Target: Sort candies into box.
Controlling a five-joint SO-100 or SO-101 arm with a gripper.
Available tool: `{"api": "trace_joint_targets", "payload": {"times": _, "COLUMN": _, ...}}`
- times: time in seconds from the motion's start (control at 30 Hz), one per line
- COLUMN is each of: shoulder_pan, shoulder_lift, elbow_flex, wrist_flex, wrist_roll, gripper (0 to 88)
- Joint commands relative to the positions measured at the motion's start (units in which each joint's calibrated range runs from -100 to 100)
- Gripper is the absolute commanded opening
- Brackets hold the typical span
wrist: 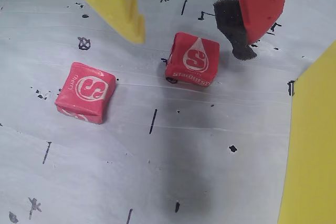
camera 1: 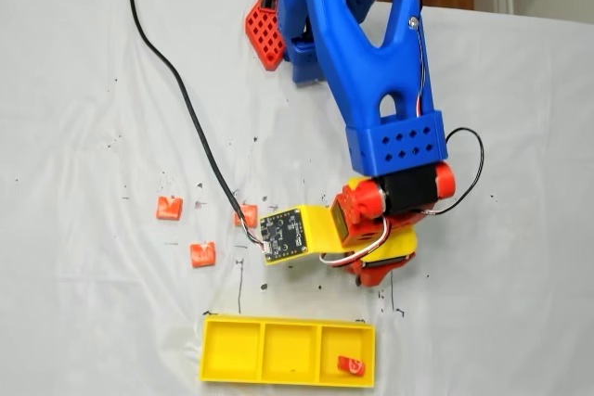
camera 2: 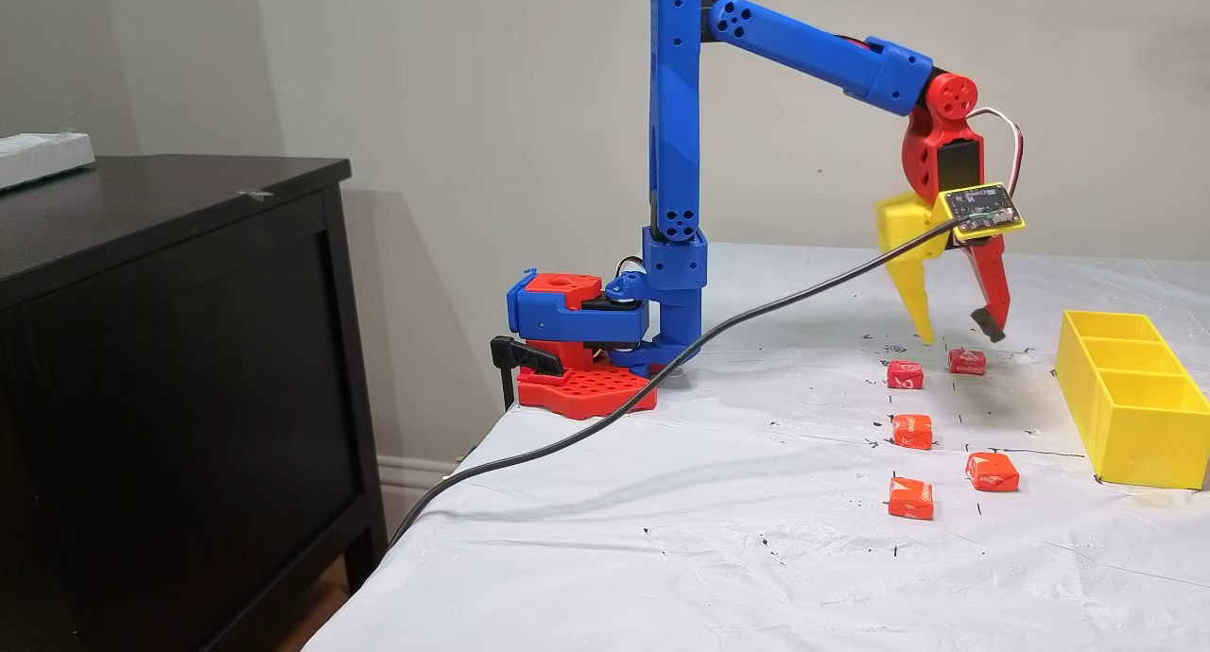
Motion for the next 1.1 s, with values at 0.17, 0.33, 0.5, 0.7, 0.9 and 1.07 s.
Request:
{"api": "trace_joint_targets", "payload": {"times": 0.17, "shoulder_pan": -0.27, "shoulder_lift": 4.83, "elbow_flex": -7.22, "wrist_flex": -2.25, "wrist_roll": 0.15, "gripper": 23.1}}
{"api": "trace_joint_targets", "payload": {"times": 0.33, "shoulder_pan": -0.81, "shoulder_lift": 6.61, "elbow_flex": -7.31, "wrist_flex": -2.98, "wrist_roll": 0.10, "gripper": 20.2}}
{"api": "trace_joint_targets", "payload": {"times": 0.5, "shoulder_pan": -1.17, "shoulder_lift": 8.99, "elbow_flex": -7.94, "wrist_flex": -3.72, "wrist_roll": 0.00, "gripper": 6.6}}
{"api": "trace_joint_targets", "payload": {"times": 0.7, "shoulder_pan": -1.08, "shoulder_lift": 8.73, "elbow_flex": -9.40, "wrist_flex": -2.57, "wrist_roll": -0.29, "gripper": 0.2}}
{"api": "trace_joint_targets", "payload": {"times": 0.9, "shoulder_pan": 0.55, "shoulder_lift": -5.43, "elbow_flex": -4.67, "wrist_flex": -4.13, "wrist_roll": 0.24, "gripper": 0.2}}
{"api": "trace_joint_targets", "payload": {"times": 1.07, "shoulder_pan": 3.54, "shoulder_lift": -16.20, "elbow_flex": -5.40, "wrist_flex": -2.16, "wrist_roll": 1.03, "gripper": 0.2}}
